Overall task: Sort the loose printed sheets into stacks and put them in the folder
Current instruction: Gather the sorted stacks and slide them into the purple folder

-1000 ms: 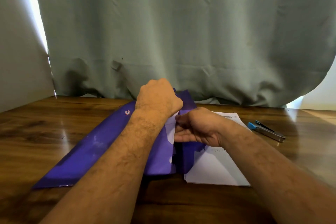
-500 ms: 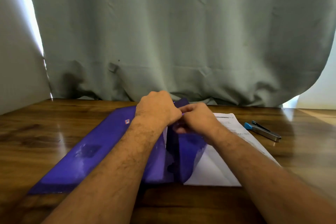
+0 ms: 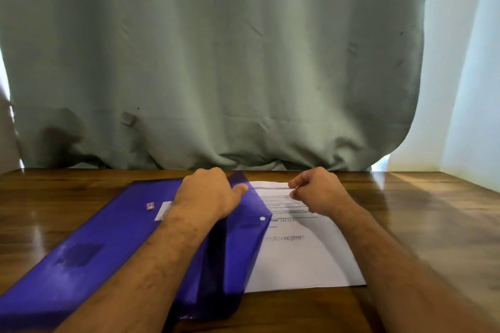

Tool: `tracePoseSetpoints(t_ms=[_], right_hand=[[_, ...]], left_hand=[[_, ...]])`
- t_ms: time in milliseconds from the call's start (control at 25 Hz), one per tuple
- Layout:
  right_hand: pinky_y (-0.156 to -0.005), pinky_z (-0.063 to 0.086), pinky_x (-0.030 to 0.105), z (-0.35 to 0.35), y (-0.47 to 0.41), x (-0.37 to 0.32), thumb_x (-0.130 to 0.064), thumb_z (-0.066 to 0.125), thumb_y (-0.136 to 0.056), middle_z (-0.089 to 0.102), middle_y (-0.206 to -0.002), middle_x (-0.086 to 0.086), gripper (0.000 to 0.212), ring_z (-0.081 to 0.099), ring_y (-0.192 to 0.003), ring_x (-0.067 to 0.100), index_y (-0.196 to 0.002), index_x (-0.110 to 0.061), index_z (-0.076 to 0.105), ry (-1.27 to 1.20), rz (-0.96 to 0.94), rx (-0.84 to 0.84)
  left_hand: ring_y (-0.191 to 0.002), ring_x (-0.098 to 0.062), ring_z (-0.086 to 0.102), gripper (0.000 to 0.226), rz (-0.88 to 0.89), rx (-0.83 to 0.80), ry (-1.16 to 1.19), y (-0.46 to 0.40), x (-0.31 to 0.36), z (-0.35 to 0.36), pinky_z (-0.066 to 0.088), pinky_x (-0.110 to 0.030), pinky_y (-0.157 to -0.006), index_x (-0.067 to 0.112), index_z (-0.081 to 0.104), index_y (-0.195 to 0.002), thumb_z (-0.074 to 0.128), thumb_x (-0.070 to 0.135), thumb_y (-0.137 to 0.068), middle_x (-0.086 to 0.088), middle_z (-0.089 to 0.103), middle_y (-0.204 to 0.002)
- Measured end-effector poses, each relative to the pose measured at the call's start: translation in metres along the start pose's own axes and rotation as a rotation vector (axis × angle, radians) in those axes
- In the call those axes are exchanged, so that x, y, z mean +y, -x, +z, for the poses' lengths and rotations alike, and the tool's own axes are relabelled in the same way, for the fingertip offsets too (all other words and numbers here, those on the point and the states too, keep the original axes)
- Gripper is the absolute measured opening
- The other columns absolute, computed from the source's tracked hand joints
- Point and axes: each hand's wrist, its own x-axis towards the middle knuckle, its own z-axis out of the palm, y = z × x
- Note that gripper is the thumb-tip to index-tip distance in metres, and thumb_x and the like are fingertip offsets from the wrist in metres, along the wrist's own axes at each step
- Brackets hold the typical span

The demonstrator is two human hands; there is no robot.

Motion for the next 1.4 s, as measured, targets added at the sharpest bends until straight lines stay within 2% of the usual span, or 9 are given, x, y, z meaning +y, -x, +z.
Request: tracePoseSetpoints(t_ms=[120,280,440,640,800,920,1040,1200,1400], right_hand=[[-0.074,0.048,0.024,-0.004,0.0,0.008,-0.024,0.077,-0.081,0.065,-0.086,-0.003,0.009,0.062,-0.081,0.014,-0.089,-0.024,0.074,0.105,0.029,0.018],[-0.072,0.047,0.025,-0.005,-0.003,0.012,-0.025,0.073,-0.084,0.068,-0.094,0.002,0.014,0.062,-0.085,0.018,-0.096,-0.017,0.072,0.189,0.101,0.025],[-0.071,0.043,0.027,-0.005,-0.005,0.016,-0.031,0.072,-0.082,0.067,-0.108,0.005,0.032,0.057,-0.084,0.022,-0.109,-0.014,0.069,0.306,0.158,-0.009],[-0.079,0.045,0.03,-0.011,-0.008,0.017,-0.037,0.079,-0.077,0.065,-0.118,0.01,0.053,0.06,-0.102,0.028,-0.117,-0.007,0.064,0.162,0.272,-0.055],[-0.094,0.052,0.043,-0.013,-0.007,0.018,-0.033,0.076,-0.081,0.063,-0.12,0.012,0.048,0.061,-0.106,0.03,-0.118,-0.008,0.061,-0.067,0.343,-0.158],[-0.091,0.054,0.046,-0.015,-0.008,0.024,-0.033,0.077,-0.08,0.062,-0.11,0.01,0.048,0.062,-0.105,0.032,-0.115,-0.006,0.059,-0.227,0.404,-0.179],[-0.1,0.048,0.05,-0.018,-0.01,0.027,-0.027,0.077,-0.079,0.064,-0.122,0.013,0.053,0.062,-0.111,0.037,-0.124,-0.005,0.059,-0.379,0.419,-0.233],[-0.095,0.052,0.048,-0.017,-0.009,0.027,-0.006,0.073,-0.082,0.072,-0.107,0.017,0.031,0.069,-0.096,0.034,-0.112,-0.001,0.066,-0.368,0.41,-0.341],[-0.093,0.052,0.048,-0.032,-0.01,0.032,0.002,0.069,-0.084,0.071,-0.109,0.019,0.027,0.067,-0.099,0.036,-0.11,0.003,0.067,-0.52,0.383,-0.244]], left_hand=[[-0.095,-0.025,0.062,0.09,0.018,-0.035,0.08,0.006,0.013,0.002,0.047,-0.036,-0.075,0.015,0.066,-0.111,0.036,0.092,-0.075,-0.007,0.069,-0.11],[-0.129,-0.032,0.052,0.106,0.022,-0.018,0.13,0.012,0.021,-0.002,0.049,-0.044,-0.097,0.016,0.029,-0.153,0.062,0.08,-0.074,-0.01,0.049,-0.146],[-0.14,-0.033,0.036,0.054,0.139,0.1,-0.167,0.013,0.015,-0.005,0.033,-0.044,-0.114,0.021,0.056,-0.136,0.067,0.045,-0.089,-0.01,0.035,-0.155],[-0.108,-0.02,0.064,0.022,0.248,-0.042,0.187,0.02,0.029,-0.002,0.053,-0.031,-0.094,0.026,0.076,-0.112,0.067,0.026,-0.092,0.001,0.069,-0.12],[-0.094,-0.018,0.06,0.028,0.234,-0.236,-0.024,0.025,0.031,0.011,0.048,-0.027,-0.077,0.019,0.07,-0.112,0.073,0.034,-0.089,-0.002,0.065,-0.118],[-0.101,-0.015,0.064,0.032,0.249,-0.295,0.004,0.022,0.026,0.009,0.053,-0.028,-0.085,0.021,0.072,-0.115,0.075,0.036,-0.087,0.001,0.07,-0.114],[-0.103,-0.015,0.064,0.032,0.251,-0.293,0.023,0.02,0.027,0.011,0.055,-0.03,-0.09,0.021,0.072,-0.116,0.075,0.036,-0.087,0.001,0.07,-0.113],[-0.098,-0.012,0.065,0.029,0.262,-0.296,0.031,0.017,0.025,0.016,0.056,-0.029,-0.086,0.023,0.075,-0.11,0.076,0.038,-0.086,0.004,0.072,-0.108],[-0.091,0.001,0.067,0.022,0.176,-0.202,0.68,0.005,0.012,0.01,0.052,-0.02,-0.081,0.028,0.078,-0.102,0.08,0.039,-0.083,0.016,0.075,-0.098]])
